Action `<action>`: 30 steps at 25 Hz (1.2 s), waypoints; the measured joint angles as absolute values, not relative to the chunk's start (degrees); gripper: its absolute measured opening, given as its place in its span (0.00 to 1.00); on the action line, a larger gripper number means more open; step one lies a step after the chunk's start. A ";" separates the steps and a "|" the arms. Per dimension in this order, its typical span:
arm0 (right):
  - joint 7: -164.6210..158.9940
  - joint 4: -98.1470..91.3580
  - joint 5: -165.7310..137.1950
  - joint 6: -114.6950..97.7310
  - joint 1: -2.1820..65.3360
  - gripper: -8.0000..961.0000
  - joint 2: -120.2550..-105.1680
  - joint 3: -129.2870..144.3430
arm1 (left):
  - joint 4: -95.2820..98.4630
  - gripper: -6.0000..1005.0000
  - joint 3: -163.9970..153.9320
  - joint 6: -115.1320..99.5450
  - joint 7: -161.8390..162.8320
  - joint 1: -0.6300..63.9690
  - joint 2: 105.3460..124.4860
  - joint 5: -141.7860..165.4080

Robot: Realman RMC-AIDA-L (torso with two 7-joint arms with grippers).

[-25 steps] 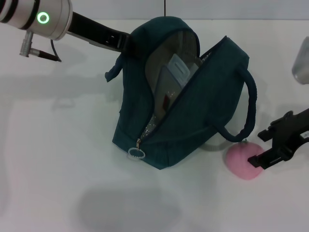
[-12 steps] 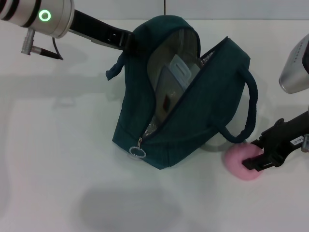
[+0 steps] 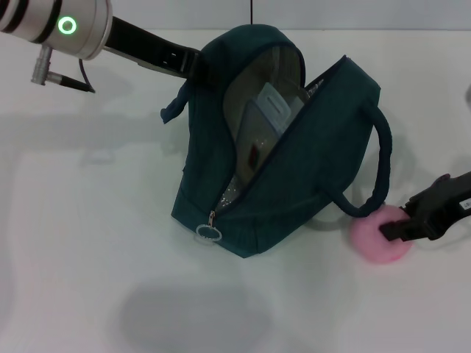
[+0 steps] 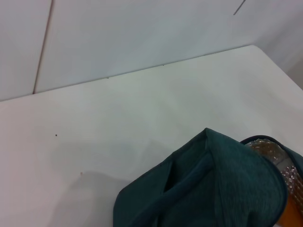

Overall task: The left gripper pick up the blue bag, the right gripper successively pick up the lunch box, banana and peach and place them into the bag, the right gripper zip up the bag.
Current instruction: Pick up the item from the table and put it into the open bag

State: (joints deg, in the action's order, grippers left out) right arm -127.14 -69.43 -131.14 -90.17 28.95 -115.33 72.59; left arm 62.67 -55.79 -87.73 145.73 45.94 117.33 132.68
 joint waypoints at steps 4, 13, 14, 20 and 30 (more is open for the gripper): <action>-123.70 -65.12 -129.12 -93.01 29.06 0.32 -115.24 64.65 | 62.66 0.05 -55.89 -87.82 145.73 45.95 117.43 132.61; -116.66 -55.67 -123.42 -104.75 29.01 0.24 -112.07 46.42 | 62.67 0.05 -56.01 -87.98 145.77 46.19 117.50 132.52; -116.03 -54.10 -120.78 -107.64 29.02 0.23 -111.26 44.96 | 62.66 0.05 -56.03 -87.99 145.84 46.24 117.51 132.53; -111.79 -50.40 -98.76 -116.94 28.83 0.20 -110.20 40.89 | 63.20 0.05 -56.08 -88.86 146.46 46.62 117.69 132.29; -94.96 -47.71 -93.81 -103.69 31.50 0.13 -115.79 47.64 | 63.95 0.05 -56.18 -91.57 149.24 48.28 118.07 131.55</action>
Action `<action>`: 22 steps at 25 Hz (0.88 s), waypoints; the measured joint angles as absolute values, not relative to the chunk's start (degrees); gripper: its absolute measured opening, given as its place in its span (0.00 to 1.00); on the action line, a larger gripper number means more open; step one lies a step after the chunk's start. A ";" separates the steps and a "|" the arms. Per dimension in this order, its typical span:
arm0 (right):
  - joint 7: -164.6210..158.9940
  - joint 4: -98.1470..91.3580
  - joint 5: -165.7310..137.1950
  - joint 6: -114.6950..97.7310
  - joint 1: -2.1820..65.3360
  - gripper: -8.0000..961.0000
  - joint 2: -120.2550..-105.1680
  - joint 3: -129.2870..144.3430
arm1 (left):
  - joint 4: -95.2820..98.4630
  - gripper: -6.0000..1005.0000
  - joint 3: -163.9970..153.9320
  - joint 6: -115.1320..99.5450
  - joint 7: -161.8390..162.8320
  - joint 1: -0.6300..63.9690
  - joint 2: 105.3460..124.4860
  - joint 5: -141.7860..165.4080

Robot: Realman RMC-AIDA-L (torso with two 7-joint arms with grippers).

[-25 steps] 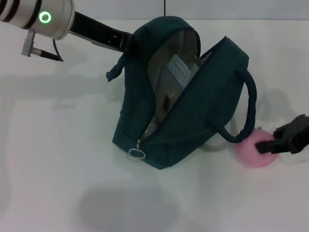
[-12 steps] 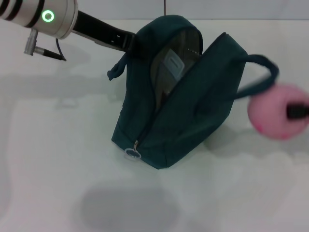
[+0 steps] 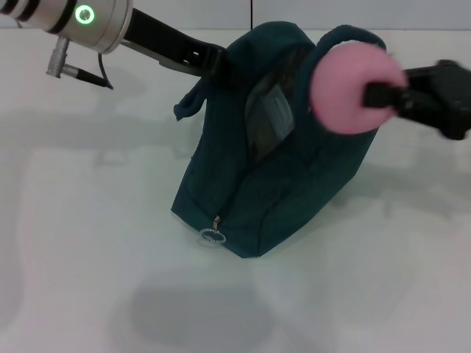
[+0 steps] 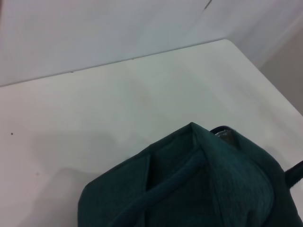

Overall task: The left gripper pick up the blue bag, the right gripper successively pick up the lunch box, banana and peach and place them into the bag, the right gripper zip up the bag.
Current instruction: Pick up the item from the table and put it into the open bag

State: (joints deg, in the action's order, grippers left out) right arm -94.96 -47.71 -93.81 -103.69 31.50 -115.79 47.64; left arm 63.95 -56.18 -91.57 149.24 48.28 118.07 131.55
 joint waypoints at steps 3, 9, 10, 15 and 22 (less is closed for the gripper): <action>-90.69 -44.46 -91.39 -100.07 32.89 0.10 -115.76 53.76 | 64.15 0.05 -56.25 -91.71 149.90 48.36 118.13 131.51; -86.29 -42.91 -87.51 -92.60 34.33 0.06 -115.99 63.36 | 64.06 0.05 -56.26 -91.76 150.42 48.50 118.42 131.48; -86.02 -42.90 -86.70 -91.22 34.43 0.06 -115.95 64.62 | 64.06 0.05 -56.25 -91.76 150.57 48.51 118.44 131.47; -85.88 -42.89 -85.98 -87.61 34.91 0.05 -115.92 67.26 | 64.08 0.05 -56.31 -91.76 150.89 48.72 118.48 131.42; -88.96 -43.93 -84.75 -98.57 30.96 0.05 -114.81 61.25 | 64.02 0.05 -56.16 -91.72 150.89 48.69 118.27 131.56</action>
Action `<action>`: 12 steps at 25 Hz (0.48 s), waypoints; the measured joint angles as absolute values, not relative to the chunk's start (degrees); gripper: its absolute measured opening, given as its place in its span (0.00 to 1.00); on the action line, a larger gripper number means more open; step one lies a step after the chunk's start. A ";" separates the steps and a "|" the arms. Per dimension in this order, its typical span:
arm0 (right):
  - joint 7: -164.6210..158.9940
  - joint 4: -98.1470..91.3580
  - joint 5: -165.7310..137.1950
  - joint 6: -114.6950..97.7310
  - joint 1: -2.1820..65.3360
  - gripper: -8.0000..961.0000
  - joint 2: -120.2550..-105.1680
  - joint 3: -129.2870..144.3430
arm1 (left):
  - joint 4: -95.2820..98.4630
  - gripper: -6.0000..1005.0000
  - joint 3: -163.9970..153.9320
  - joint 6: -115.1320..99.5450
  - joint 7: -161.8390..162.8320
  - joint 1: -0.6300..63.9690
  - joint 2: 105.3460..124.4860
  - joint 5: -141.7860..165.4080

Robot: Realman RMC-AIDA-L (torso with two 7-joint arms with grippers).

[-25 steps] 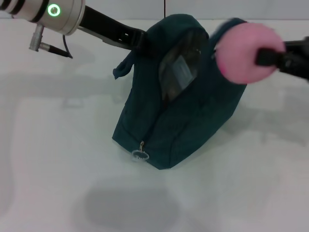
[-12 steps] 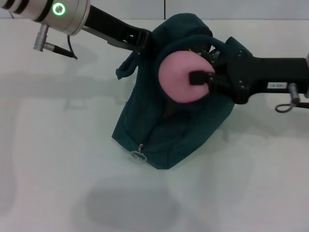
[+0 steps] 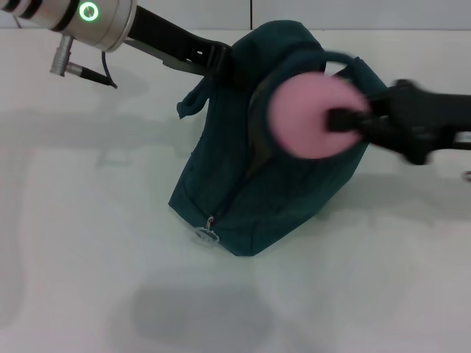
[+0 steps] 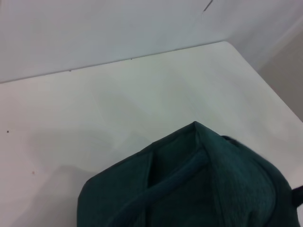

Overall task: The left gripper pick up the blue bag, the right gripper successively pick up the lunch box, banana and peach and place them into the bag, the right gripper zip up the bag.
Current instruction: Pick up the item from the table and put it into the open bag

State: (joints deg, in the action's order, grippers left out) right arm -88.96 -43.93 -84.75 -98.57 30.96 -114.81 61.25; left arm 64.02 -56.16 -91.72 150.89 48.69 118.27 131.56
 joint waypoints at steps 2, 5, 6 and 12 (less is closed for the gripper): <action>-90.97 -44.14 -84.65 -104.54 29.47 0.05 -114.03 56.62 | 63.95 0.05 -56.21 -91.54 150.82 48.80 118.20 131.72; -94.76 -44.15 -84.86 -113.48 26.99 0.05 -112.03 50.03 | 63.94 0.05 -56.19 -91.38 150.77 48.87 118.06 131.81; -95.56 -44.10 -84.87 -115.05 26.28 0.05 -111.49 48.58 | 63.94 0.05 -56.12 -91.37 150.76 48.87 118.04 131.81; -99.62 -43.79 -85.08 -118.58 19.97 0.05 -107.06 43.35 | 63.95 0.05 -55.89 -91.33 150.73 48.73 117.89 131.85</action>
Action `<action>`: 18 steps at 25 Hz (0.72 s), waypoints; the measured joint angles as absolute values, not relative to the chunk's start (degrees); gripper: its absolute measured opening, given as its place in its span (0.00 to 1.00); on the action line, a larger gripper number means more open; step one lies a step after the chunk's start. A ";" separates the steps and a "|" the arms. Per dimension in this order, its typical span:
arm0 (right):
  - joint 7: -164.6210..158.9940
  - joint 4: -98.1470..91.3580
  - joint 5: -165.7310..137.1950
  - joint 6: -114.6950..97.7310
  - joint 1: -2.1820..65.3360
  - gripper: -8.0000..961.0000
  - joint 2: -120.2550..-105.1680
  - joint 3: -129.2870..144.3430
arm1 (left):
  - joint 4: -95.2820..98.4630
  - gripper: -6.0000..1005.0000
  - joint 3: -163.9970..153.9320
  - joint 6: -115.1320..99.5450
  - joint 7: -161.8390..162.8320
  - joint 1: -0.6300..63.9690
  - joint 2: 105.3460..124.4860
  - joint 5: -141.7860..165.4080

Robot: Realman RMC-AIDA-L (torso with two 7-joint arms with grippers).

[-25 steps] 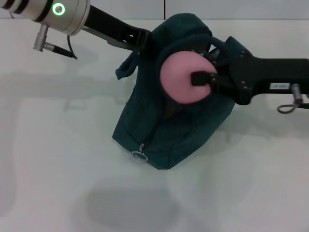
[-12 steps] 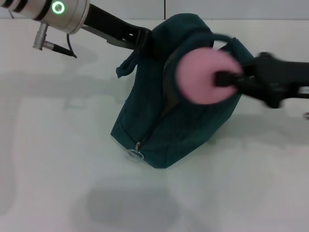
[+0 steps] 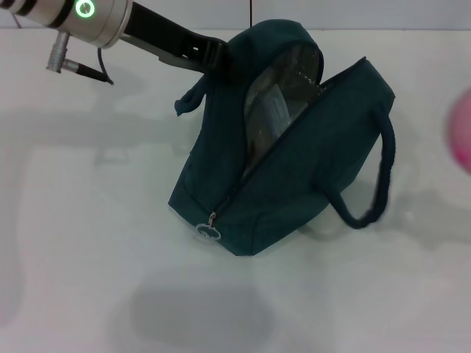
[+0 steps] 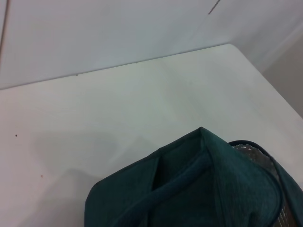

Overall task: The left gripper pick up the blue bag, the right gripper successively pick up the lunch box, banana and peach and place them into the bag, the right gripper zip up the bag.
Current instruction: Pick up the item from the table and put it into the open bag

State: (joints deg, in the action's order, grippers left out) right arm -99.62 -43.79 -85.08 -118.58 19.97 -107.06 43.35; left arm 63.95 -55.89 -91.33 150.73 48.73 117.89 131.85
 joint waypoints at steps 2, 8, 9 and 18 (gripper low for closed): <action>-99.66 -43.58 -84.35 -119.54 18.87 0.05 -106.35 42.18 | 64.02 0.05 -55.88 -91.31 150.81 48.49 117.88 131.86; -99.49 -44.75 -76.92 -123.15 20.62 0.05 -108.33 36.79 | 64.03 0.05 -56.01 -91.31 150.87 48.41 117.88 131.91; -99.00 -44.75 -75.97 -123.13 21.48 0.05 -109.03 36.97 | 64.04 0.05 -56.12 -91.32 150.87 48.70 117.96 131.92; -88.78 -41.07 -90.80 -109.94 33.95 0.05 -115.76 42.34 | 64.14 0.05 -56.26 -91.62 151.64 50.56 118.11 131.66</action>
State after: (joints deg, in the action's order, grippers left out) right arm -88.78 -41.07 -90.80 -109.94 33.95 -115.76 42.34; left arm 64.14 -56.26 -91.62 151.64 50.56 118.11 131.66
